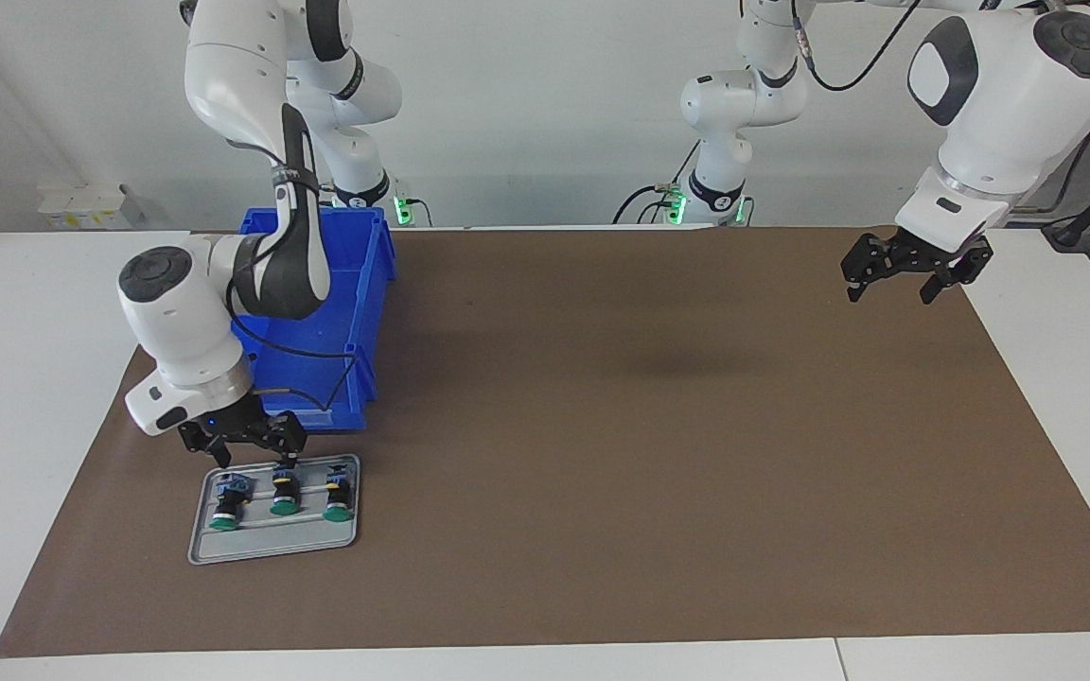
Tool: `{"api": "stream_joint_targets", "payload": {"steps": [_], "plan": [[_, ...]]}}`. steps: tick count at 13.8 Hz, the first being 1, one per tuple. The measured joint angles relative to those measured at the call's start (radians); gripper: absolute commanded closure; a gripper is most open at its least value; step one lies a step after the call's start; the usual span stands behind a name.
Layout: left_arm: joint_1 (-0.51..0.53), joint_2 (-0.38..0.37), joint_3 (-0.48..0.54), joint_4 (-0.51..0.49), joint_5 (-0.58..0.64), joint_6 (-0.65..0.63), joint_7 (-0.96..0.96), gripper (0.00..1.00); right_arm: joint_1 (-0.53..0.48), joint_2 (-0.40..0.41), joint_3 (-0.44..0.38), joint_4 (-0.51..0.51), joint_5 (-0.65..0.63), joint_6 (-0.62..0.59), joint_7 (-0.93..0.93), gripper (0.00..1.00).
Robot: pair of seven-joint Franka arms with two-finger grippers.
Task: Place and press button with both arms
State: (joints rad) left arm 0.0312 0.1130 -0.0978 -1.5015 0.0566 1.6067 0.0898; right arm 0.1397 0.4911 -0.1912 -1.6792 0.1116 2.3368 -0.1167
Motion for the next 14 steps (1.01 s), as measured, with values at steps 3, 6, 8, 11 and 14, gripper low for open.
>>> {"api": "stream_joint_targets", "payload": {"steps": [3,6,8,11,14], "plan": [[0.000,0.000,0.000,0.000,0.000,0.000,0.000,0.00,0.004,0.030,0.001,0.001,0.001,0.009,-0.007,0.17],[0.000,0.000,0.000,0.000,0.000,0.000,0.000,0.00,0.006,0.048,0.001,-0.006,0.001,0.034,-0.007,0.61],[0.000,0.000,0.000,0.000,0.000,0.000,0.000,0.00,0.005,0.054,0.001,-0.014,0.001,0.048,-0.007,1.00],[0.000,0.000,0.000,0.000,0.000,0.000,0.000,0.00,0.000,0.055,0.001,-0.018,0.001,0.056,-0.007,1.00],[0.000,0.000,0.000,0.000,0.000,0.000,0.000,0.00,-0.002,0.053,0.001,0.026,0.001,0.038,0.012,1.00]]}}
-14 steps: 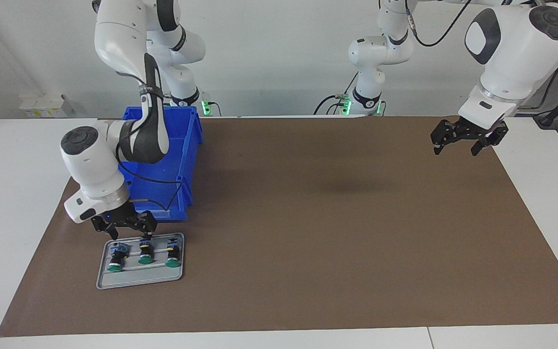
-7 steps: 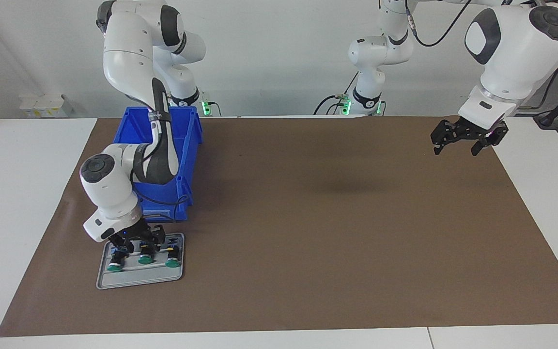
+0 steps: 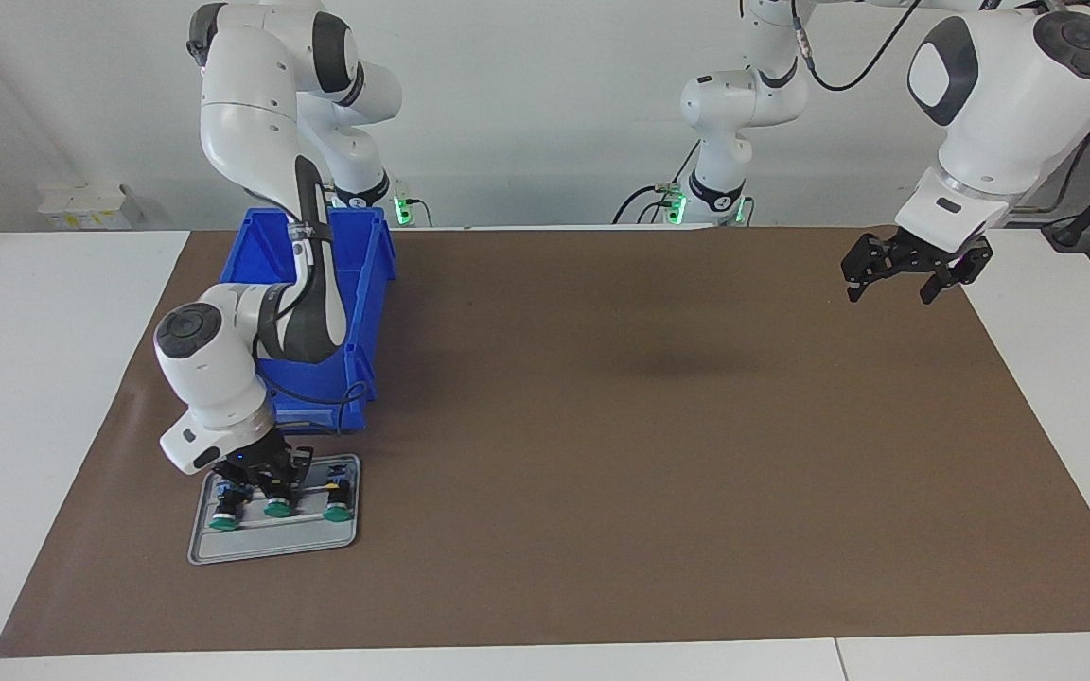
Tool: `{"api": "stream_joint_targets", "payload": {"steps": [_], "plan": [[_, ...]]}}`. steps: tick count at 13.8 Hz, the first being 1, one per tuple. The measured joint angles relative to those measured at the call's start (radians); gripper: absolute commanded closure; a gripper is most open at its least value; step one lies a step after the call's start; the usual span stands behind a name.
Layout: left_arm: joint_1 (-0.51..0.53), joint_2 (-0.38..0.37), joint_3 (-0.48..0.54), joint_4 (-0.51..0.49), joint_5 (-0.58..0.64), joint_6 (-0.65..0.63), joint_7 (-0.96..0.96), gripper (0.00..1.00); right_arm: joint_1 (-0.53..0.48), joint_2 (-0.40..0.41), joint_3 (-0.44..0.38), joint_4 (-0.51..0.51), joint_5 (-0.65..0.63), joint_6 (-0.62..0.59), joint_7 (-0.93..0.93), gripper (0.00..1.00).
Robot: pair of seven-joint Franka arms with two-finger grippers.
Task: Place and press button with both arms
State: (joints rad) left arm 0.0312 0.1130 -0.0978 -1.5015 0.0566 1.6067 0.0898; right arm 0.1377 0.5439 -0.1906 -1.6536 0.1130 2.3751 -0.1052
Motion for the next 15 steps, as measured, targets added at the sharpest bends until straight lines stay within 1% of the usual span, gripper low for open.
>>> {"api": "stream_joint_targets", "payload": {"steps": [1,3,5,7,9,11,15], "plan": [[0.000,0.000,0.000,0.000,0.000,0.000,0.000,0.00,0.000,-0.004,0.000,0.034,0.000,-0.028,0.044,1.00],[0.000,0.000,0.000,0.000,0.000,0.000,0.000,0.00,0.001,-0.019,0.000,0.134,0.000,-0.138,0.178,1.00],[0.000,0.000,0.000,0.000,0.000,0.000,0.000,0.00,0.012,-0.040,0.000,0.226,0.000,-0.257,0.362,1.00],[0.000,0.000,0.000,0.000,0.000,0.000,0.000,0.00,0.043,-0.063,0.002,0.276,0.003,-0.315,0.617,1.00],[0.000,0.000,0.000,0.000,0.000,0.000,0.000,0.00,0.088,-0.092,0.016,0.291,0.009,-0.344,0.888,1.00],[0.000,0.000,0.000,0.000,0.000,0.000,0.000,0.00,0.160,-0.110,0.035,0.292,0.014,-0.365,1.171,1.00],[0.000,0.000,0.000,0.000,0.000,0.000,0.000,0.00,0.407,-0.106,0.042,0.285,-0.004,-0.367,1.738,1.00]]}}
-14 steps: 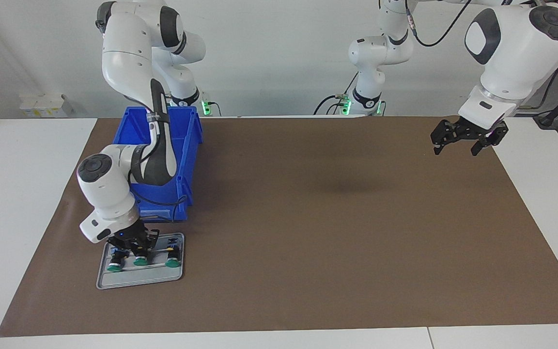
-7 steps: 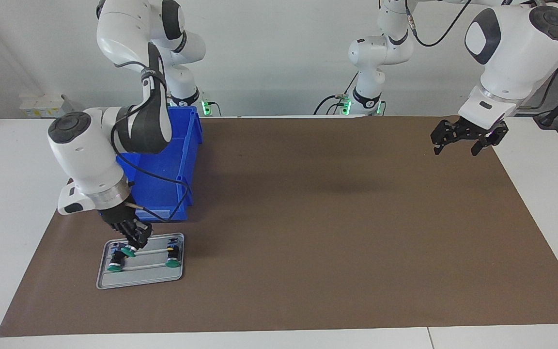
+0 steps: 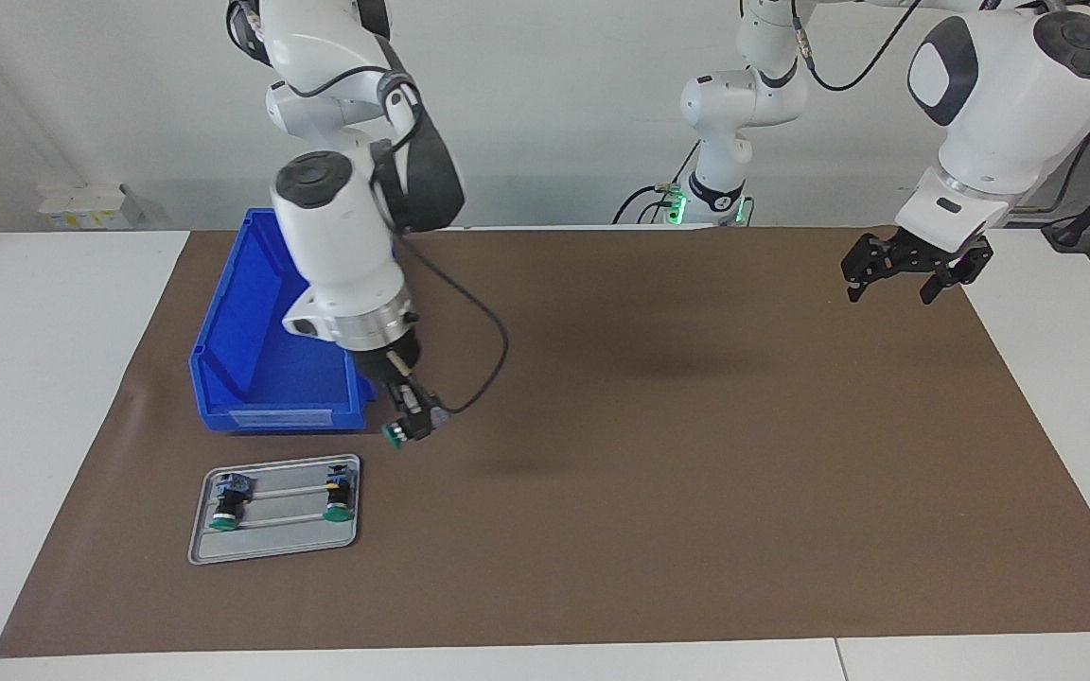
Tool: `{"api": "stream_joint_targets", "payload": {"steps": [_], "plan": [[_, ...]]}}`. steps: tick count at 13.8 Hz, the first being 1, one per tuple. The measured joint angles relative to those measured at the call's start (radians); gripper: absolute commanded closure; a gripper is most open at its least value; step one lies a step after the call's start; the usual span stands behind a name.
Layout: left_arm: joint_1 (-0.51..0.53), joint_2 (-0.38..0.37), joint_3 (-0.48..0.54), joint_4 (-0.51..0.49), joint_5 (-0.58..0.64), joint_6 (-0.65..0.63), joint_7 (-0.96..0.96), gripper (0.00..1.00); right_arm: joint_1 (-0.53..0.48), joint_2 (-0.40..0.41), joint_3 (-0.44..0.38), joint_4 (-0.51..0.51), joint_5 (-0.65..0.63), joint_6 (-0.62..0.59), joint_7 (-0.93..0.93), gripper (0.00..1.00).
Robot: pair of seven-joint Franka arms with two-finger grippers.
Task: Place and press button with both arms
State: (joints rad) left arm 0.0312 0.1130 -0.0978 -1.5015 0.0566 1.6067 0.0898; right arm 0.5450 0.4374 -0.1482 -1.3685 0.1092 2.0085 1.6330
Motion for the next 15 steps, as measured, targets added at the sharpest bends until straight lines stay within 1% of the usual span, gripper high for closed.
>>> {"api": "stream_joint_targets", "payload": {"steps": [3,5,6,7,10,12,15], "plan": [[0.000,0.000,0.000,0.000,0.000,0.000,0.000,0.00,0.153,0.028,0.001,-0.004,-0.039,0.011,0.374,1.00],[0.000,0.000,0.000,0.000,0.000,0.000,0.000,0.00,0.215,0.065,0.001,-0.007,-0.050,0.015,0.503,1.00],[0.000,0.000,0.000,0.000,0.000,0.000,0.000,0.00,0.242,0.094,0.000,-0.008,-0.058,0.027,0.533,1.00],[0.000,0.000,0.000,0.000,0.000,0.000,0.000,0.00,0.266,0.129,0.000,-0.008,-0.074,0.065,0.555,1.00],[0.000,0.000,0.000,0.000,0.000,0.000,0.000,0.00,0.291,0.208,0.000,-0.009,-0.096,0.178,0.593,1.00],[0.000,0.000,0.000,0.000,0.000,0.000,0.000,0.00,0.305,0.232,0.000,-0.012,-0.096,0.212,0.610,1.00],[0.000,0.000,0.000,0.000,0.000,0.000,0.000,0.00,0.334,0.233,0.000,-0.033,-0.096,0.212,0.664,1.00]]}}
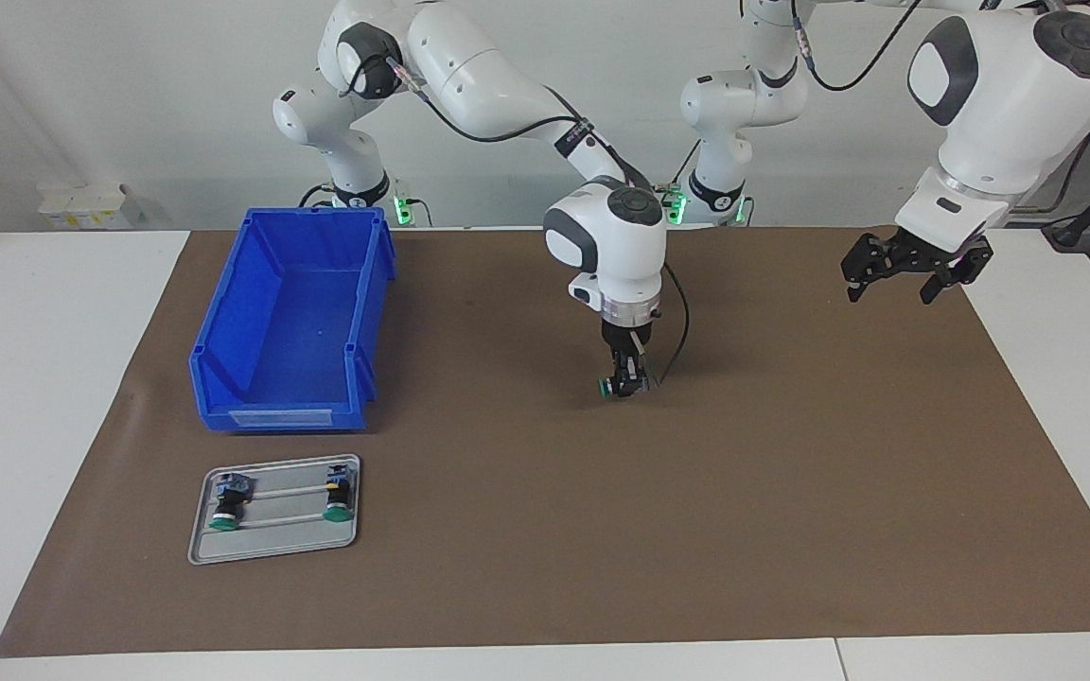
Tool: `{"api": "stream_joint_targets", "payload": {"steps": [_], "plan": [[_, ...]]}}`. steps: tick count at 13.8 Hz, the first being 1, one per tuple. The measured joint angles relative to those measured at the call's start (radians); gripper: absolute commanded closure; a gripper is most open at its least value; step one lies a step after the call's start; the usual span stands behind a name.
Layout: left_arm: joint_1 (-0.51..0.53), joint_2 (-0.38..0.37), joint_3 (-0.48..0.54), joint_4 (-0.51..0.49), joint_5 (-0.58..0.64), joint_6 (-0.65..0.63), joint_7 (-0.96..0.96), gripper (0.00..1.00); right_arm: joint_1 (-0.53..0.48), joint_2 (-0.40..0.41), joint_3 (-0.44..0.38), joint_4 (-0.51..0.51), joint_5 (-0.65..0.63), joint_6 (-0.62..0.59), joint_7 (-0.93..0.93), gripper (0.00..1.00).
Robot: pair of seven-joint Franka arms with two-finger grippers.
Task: Place and press button with both arms
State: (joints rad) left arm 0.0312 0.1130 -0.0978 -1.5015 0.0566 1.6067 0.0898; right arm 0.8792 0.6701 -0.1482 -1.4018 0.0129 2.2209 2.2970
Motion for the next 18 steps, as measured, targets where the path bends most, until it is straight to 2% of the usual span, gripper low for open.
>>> {"api": "stream_joint_targets", "payload": {"steps": [3,4,5,6,10,12,15,18], "plan": [[0.000,0.000,0.000,0.000,0.000,0.000,0.000,0.00,0.029,-0.001,0.000,-0.042,0.000,0.009,0.032,1.00],[0.000,0.000,0.000,0.000,0.000,0.000,0.000,0.00,0.032,-0.001,0.000,-0.051,0.000,0.018,0.035,0.67],[0.000,0.000,0.000,0.000,0.000,0.000,0.000,0.00,0.033,-0.001,0.000,-0.056,0.000,0.026,0.036,0.11],[0.000,0.000,0.000,0.000,0.000,0.000,0.000,0.00,0.033,-0.001,-0.001,-0.059,0.000,0.031,0.036,0.00],[0.000,0.000,-0.001,0.000,0.000,0.000,0.000,0.00,0.032,-0.015,-0.003,-0.060,-0.083,0.032,0.027,0.00],[0.000,0.000,-0.007,0.000,0.000,0.000,0.000,0.00,0.024,-0.053,-0.010,-0.060,-0.088,0.031,-0.024,0.00],[-0.001,0.000,-0.010,0.000,0.000,0.001,0.000,0.00,-0.015,-0.150,-0.015,-0.084,-0.089,0.016,-0.111,0.00],[-0.008,-0.001,-0.024,-0.004,0.000,0.014,0.009,0.00,-0.105,-0.288,-0.017,-0.195,-0.090,0.009,-0.345,0.00]]}}
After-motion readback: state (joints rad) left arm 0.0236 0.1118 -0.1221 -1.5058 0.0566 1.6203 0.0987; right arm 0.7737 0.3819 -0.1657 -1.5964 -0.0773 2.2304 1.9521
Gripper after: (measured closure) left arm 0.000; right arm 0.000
